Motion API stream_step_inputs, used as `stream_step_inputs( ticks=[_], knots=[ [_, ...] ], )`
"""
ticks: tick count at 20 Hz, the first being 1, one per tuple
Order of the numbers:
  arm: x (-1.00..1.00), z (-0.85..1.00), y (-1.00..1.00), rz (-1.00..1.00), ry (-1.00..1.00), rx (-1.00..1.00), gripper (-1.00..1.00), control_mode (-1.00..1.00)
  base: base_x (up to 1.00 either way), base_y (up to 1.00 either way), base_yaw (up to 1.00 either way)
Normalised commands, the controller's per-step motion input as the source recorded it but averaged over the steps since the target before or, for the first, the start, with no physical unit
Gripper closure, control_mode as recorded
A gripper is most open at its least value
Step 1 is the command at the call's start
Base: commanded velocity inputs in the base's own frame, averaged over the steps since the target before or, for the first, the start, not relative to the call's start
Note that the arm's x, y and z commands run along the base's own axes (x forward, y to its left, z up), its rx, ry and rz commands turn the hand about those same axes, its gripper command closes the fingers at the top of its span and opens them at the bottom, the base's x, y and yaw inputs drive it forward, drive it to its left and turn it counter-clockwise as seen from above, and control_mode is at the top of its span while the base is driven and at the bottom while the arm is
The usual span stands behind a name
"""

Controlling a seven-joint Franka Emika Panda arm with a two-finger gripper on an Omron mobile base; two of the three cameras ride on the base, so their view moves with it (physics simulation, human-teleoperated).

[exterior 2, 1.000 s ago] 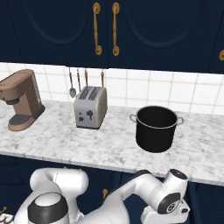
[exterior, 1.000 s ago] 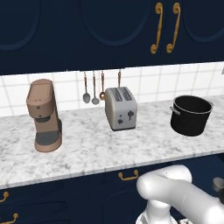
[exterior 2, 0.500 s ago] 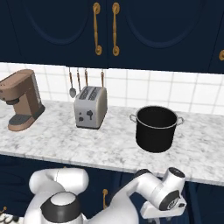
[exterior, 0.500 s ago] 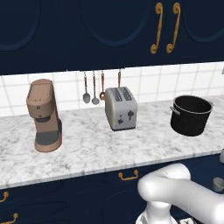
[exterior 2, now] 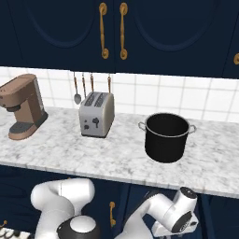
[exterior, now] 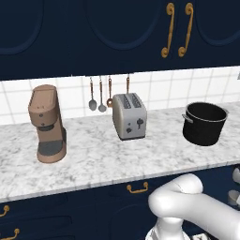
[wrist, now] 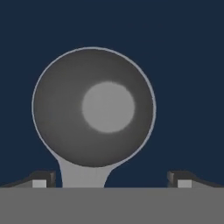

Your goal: Pick the measuring cup from the drawer and place it on the counter.

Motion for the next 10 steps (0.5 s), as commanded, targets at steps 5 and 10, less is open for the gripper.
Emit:
stream_step_inputs(
  ticks=[5, 10],
  knots=[
    [0.00, -0.08, -0.44, -0.01, 0.00, 0.00, -1.00, -1.00, 0.00, 0.00, 0.00],
    [-0.03, -0.13, -0.20, 0.00, 0.00, 0.00, -1.00, -1.00, 0.00, 0.00, 0.00]
  ],
)
